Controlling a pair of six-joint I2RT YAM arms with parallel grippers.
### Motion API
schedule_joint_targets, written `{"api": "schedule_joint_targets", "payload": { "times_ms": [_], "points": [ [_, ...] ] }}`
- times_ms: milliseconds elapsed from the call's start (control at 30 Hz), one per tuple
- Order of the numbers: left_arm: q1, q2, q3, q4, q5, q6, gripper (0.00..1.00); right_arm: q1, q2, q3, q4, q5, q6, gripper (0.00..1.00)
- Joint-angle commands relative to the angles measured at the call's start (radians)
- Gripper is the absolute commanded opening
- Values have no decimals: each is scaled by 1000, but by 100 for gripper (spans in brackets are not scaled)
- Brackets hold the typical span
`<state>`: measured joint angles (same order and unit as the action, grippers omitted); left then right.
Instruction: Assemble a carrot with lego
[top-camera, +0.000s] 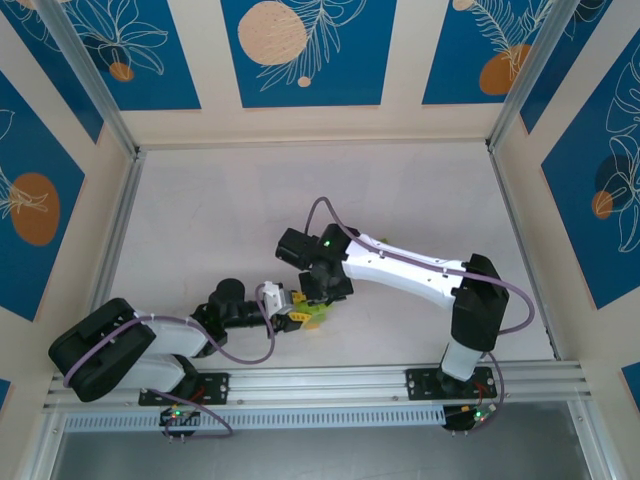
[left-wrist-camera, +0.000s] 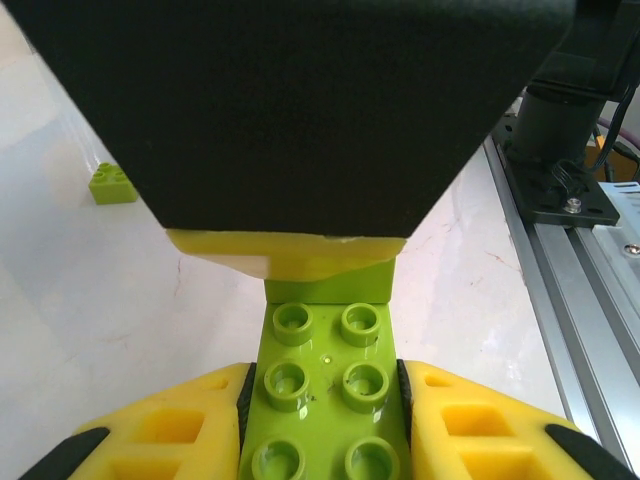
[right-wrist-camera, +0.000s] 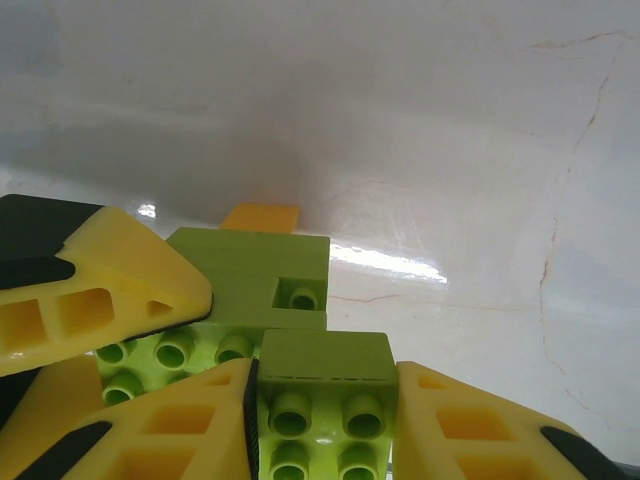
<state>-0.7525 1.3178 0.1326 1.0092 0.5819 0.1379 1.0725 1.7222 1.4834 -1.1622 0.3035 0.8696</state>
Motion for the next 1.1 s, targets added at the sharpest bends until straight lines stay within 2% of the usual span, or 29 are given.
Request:
{"api": "schedule_joint_targets", "payload": {
  "times_ms": [0, 700, 933, 1067],
  "points": [
    [8, 18, 17, -49, 10, 23, 30, 26, 83, -40, 4, -75, -29, 33],
    [8, 15, 17, -56, 6, 25, 30, 39, 84, 4, 20, -73, -47, 36],
    [7, 14, 16, -55, 6, 24, 30, 41, 40, 14, 51, -61, -67, 48],
    [8, 15, 17, -57, 6, 25, 30, 41, -10, 13, 74, -55, -79, 60]
  ]
}}
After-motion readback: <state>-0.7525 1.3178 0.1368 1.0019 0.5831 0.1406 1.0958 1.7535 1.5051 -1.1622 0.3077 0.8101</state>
